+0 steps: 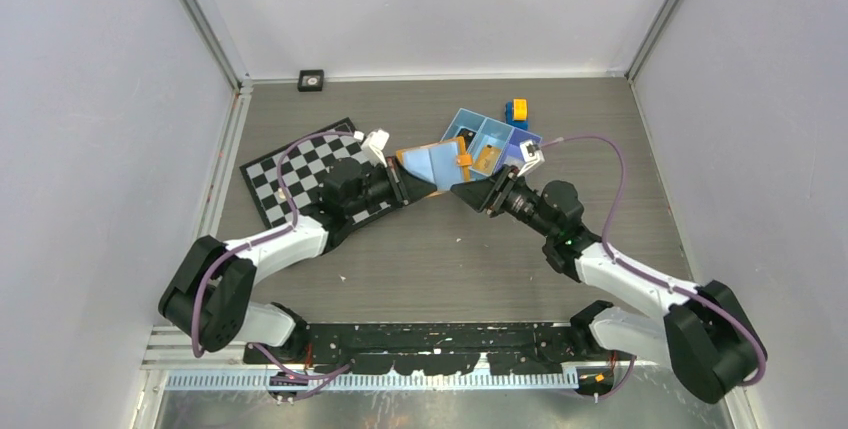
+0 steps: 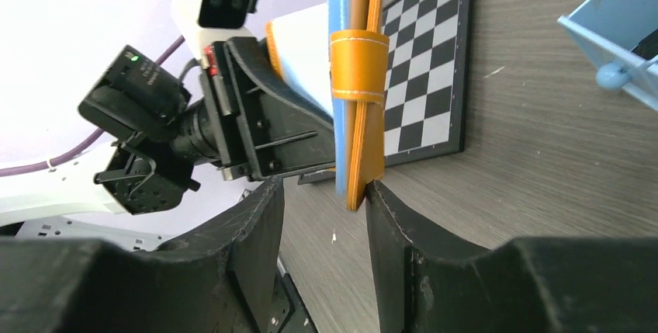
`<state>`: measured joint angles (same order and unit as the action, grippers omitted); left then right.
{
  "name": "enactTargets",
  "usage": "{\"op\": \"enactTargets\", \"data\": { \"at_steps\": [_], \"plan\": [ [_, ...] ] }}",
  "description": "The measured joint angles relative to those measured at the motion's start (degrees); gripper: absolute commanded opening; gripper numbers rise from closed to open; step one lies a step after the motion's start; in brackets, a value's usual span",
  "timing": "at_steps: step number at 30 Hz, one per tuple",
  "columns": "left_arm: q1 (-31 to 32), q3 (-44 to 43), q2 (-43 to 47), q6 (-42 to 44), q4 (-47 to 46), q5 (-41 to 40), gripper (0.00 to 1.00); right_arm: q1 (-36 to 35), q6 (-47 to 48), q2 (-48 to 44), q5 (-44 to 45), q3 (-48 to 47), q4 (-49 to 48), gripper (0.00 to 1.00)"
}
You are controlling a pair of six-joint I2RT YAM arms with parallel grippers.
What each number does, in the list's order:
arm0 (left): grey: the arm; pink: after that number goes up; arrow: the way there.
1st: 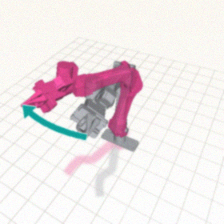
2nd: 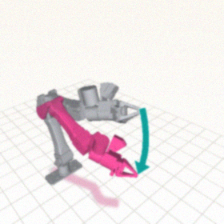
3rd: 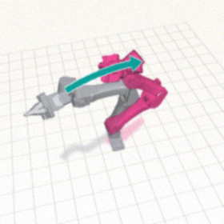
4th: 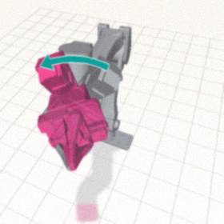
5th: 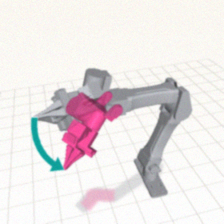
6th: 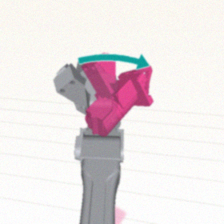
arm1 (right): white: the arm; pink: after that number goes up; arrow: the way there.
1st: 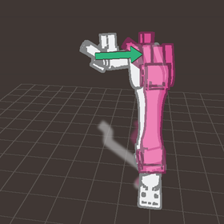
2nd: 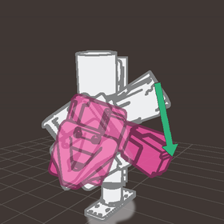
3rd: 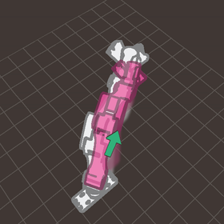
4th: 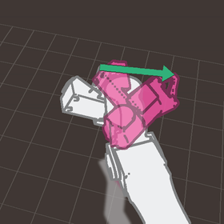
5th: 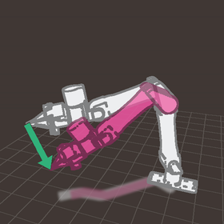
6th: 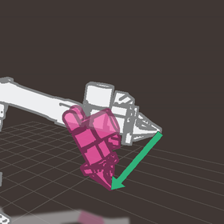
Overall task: Take the credit cards out of the card holder
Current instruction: Remove the credit card from the card holder.
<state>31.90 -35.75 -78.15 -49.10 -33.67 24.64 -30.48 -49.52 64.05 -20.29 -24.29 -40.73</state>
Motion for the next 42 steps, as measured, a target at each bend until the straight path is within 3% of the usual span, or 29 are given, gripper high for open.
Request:
{"op": "enactTargets", "data": {
  "at_steps": [2, 6, 9, 13, 17, 31, 34, 42],
  "plan": [
    [-0.2, -0.8, -0.4, 0.0, 1.2, -0.2, 0.00, -0.1, 0.7, -3.0, 1.4, 0.0, 2.3, 0.47],
    [-0.4, -2.2, -1.7, 0.0, 2.3, -0.5, 0.00, -0.1, 1.9, -6.5, 3.2, 0.0, 3.6, 0.30],
    [-0.4, -2.4, -2.4, 0.0, 2.8, -0.4, 0.00, -0.1, 2.4, -6.2, 3.5, 0.0, 4.6, 0.25],
    [-0.4, -2.4, -2.7, 0.0, 3.1, 0.2, 0.00, -0.1, 2.6, -4.4, 3.6, 0.0, 7.0, 0.33],
    [-0.4, -2.5, -2.8, 0.0, 3.1, 1.3, 0.00, -0.1, 2.9, -4.0, 4.2, -0.2, 9.8, 0.34],
    [-0.4, -2.7, -4.2, -1.9, 0.0, 4.3, 0.00, 0.0, 3.1, -7.2, 11.6, -0.7, 16.2, 0.72],
    [-0.4, -2.7, -4.2, -2.7, -0.8, 5.2, 0.00, 1.0, 2.9, -8.6, 14.1, -0.7, 17.4, 0.69],
    [-0.4, -2.7, -4.2, -4.7, -2.0, 8.1, 0.00, 4.6, 1.6, -10.4, 15.4, -0.5, 17.8, 0.51]
  ]
}}
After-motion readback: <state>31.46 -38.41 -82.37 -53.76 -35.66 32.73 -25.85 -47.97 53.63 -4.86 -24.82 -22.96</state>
